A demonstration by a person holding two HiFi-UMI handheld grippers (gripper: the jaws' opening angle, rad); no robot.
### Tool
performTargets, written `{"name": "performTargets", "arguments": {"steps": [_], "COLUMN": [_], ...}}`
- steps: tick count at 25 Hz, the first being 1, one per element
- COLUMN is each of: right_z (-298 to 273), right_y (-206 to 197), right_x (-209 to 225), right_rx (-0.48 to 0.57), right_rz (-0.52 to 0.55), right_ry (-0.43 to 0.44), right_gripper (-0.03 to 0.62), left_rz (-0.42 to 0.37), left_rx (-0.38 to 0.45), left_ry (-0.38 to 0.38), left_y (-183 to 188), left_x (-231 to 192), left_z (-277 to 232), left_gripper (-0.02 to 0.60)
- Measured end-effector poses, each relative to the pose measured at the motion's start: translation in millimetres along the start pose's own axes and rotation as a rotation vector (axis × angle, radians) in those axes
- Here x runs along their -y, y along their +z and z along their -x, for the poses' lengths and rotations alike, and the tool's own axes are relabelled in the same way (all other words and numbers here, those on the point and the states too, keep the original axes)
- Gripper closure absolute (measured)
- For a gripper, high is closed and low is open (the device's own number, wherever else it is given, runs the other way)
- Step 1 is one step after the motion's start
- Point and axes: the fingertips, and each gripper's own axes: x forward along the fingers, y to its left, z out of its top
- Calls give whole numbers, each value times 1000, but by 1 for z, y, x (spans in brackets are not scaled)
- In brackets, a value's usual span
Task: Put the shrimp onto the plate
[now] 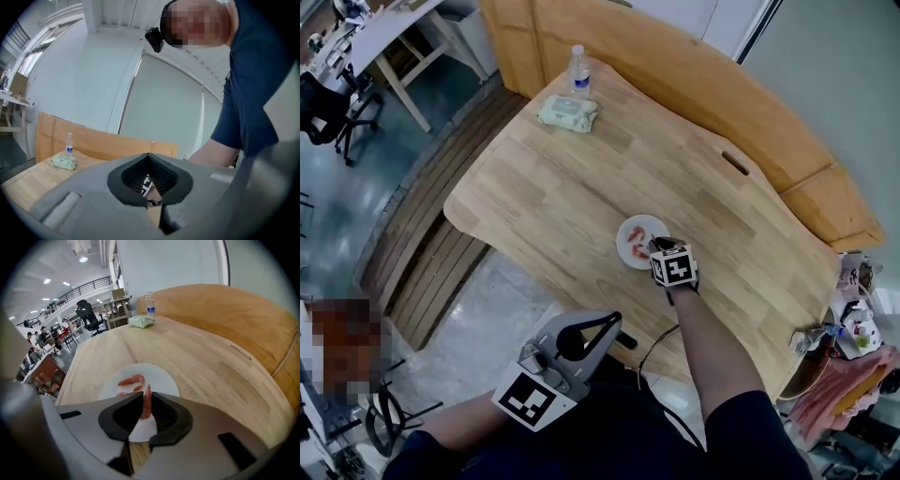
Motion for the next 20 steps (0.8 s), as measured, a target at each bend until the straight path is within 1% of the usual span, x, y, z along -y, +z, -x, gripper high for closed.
{"name": "performTargets", "arguments": {"steps": [3, 7, 12, 15, 18, 20], "right_z": [-5, -10, -14, -15, -10, -3], "right_y": [-4, -9, -8, -6, -4, 2], "right_x": [1, 1, 0, 1, 1, 0], "right_rx": [-22, -45, -42, -34, -13, 22], "right_rz": [4, 31, 24, 12, 0, -2], "right_ry": [-7, -22, -34, -37, -37, -34], "right_gripper": [531, 531, 526, 525, 476, 465], "left_rz": [13, 9, 6, -10, 1, 2], "left_rx": [-5, -5, -11, -17, -14, -14], "left_ry": [10, 14, 17, 10, 12, 7], "left_y": [-2, -3, -5, -6, -5, -5], "left_x": [-2, -4, -5, -2, 1, 4], "left_z": [3, 7, 11, 11, 11, 12], "left_gripper": [577, 577, 577, 577, 577, 577]}}
